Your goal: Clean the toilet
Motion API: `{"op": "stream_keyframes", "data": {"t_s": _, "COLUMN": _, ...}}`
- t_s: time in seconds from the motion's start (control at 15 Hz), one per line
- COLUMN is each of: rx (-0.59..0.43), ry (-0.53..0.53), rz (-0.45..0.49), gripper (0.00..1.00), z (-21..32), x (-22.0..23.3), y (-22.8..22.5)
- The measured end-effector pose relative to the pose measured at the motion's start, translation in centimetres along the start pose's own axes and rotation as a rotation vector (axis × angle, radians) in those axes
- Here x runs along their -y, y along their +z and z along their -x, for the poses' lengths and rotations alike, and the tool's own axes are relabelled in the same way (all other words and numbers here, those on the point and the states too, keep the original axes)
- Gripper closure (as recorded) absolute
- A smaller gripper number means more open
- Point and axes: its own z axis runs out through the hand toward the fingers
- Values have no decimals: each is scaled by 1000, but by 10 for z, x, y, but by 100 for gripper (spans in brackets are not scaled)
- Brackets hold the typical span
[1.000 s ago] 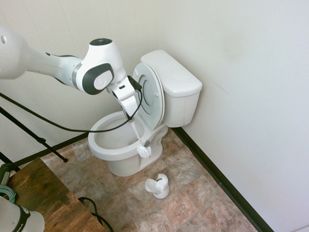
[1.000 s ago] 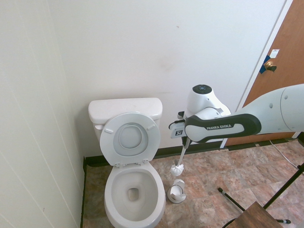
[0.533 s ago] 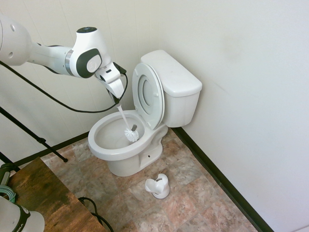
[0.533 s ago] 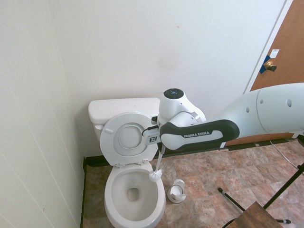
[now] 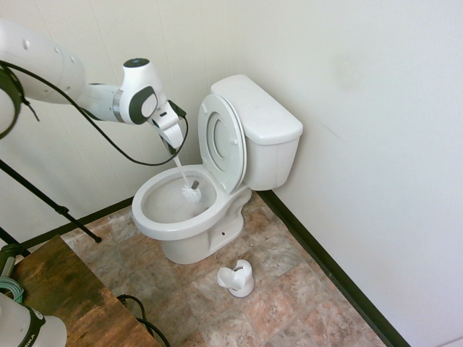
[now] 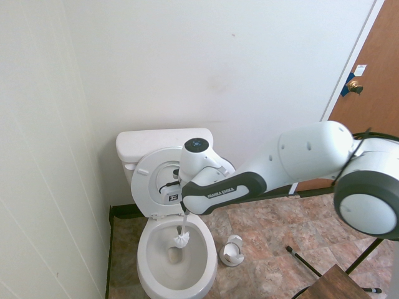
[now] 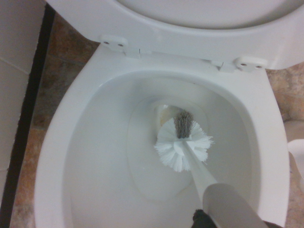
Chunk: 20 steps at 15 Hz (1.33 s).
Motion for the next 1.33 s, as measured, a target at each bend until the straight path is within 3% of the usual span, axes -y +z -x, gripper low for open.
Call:
{"op": "stream_keyframes", "data": {"t_s": 0.33, "rx": -34, "ry": 59, "rz": -11, "gripper": 100, "z": -1, "x": 29, "y": 54}}
{"op": "stream_keyframes", "data": {"t_s": 0.87, "rx": -43, "ry": 72, "rz": -35, "gripper": 100, "z": 27, "x": 61, "y": 74}}
{"op": "stream_keyframes", "data": {"t_s": 1.33, "rx": -35, "ry": 36, "rz": -6, "gripper": 100, "z": 64, "x": 62, "y": 97}}
